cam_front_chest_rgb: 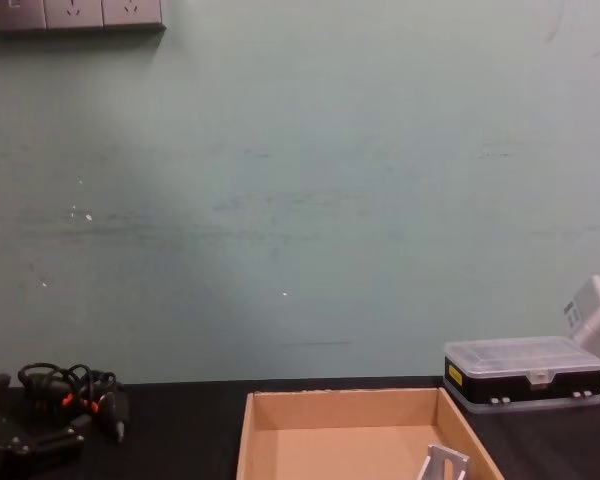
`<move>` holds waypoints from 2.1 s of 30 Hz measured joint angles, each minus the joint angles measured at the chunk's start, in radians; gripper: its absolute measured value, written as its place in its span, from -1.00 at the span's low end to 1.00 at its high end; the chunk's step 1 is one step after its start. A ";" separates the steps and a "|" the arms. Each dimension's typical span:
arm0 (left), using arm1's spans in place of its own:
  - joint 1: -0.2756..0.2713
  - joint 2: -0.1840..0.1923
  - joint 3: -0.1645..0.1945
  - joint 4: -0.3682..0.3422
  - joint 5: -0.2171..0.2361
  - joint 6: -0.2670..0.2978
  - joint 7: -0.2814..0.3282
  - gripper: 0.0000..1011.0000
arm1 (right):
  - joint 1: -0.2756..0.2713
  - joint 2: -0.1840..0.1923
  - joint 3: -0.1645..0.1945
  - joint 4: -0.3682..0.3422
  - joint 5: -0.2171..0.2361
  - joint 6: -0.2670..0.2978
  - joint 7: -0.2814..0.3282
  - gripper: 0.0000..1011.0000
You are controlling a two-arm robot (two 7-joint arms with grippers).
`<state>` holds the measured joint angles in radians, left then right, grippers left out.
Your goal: Use one hand to pick up the angle iron from the table and place it into the box.
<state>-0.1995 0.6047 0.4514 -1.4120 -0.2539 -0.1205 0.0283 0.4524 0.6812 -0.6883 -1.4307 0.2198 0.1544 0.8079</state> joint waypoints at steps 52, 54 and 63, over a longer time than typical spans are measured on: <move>0.000 0.000 0.000 0.000 0.000 0.000 0.000 0.98 | -0.026 -0.001 0.047 -0.065 0.049 -0.002 -0.070 -0.05; 0.000 0.000 0.000 0.000 0.000 0.000 0.000 0.98 | -0.033 -0.005 0.061 -0.082 0.056 0.001 -0.091 -0.05; 0.000 0.000 0.000 0.000 0.000 0.000 0.000 0.98 | -0.046 -0.080 0.119 -0.131 0.050 0.044 -0.243 -0.05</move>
<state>-0.1995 0.6047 0.4514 -1.4120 -0.2539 -0.1205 0.0283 0.4061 0.6016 -0.5694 -1.5620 0.2696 0.1982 0.5653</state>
